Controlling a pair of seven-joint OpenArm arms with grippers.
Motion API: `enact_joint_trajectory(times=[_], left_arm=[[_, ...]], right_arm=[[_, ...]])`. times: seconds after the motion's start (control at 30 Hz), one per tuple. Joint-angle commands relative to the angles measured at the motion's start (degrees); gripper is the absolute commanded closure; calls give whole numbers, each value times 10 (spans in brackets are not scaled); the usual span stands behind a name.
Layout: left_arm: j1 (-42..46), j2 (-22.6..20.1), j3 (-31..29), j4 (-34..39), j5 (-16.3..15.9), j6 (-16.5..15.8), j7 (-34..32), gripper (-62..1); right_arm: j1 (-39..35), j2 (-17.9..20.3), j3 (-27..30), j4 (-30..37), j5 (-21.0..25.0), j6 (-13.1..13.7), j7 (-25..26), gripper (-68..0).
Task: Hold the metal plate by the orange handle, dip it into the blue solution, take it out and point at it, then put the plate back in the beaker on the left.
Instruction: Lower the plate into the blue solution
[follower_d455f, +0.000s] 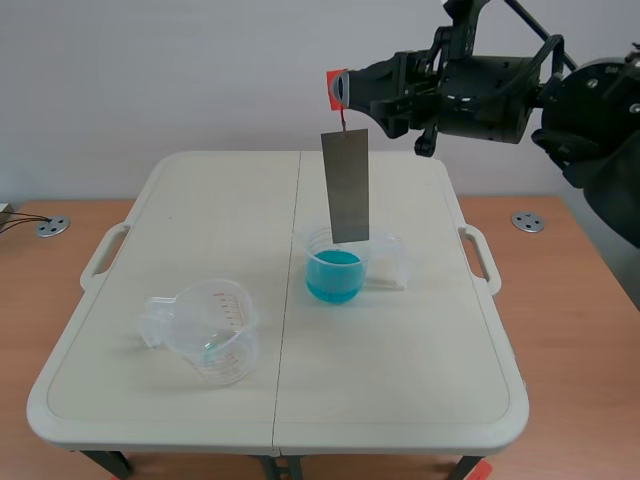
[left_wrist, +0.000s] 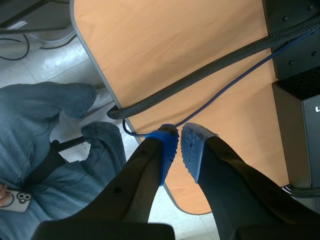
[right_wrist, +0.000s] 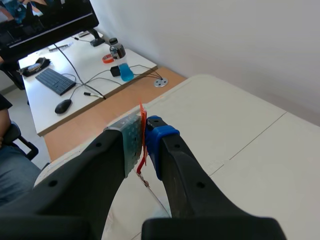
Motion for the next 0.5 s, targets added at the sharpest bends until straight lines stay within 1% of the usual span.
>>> enact_joint_trajectory(times=[0.0,0.2,0.33,0.47], left_arm=[[6,-3,-2,2,-2,-2,-3,-77],[6,-3,-2,2,-2,-2,-3,-77],[6,-3,-2,2,-2,-2,-3,-77],[6,-3,-2,2,-2,-2,-3,-77]], right_arm=[[18,2,-1,3,8,2,14,-13],[18,1,-4,-15,-8,2,35,-13],[18,-7,-7,-33,-23,2,41,-13],[20,-16,-7,-57,-25,3,46,-13]])
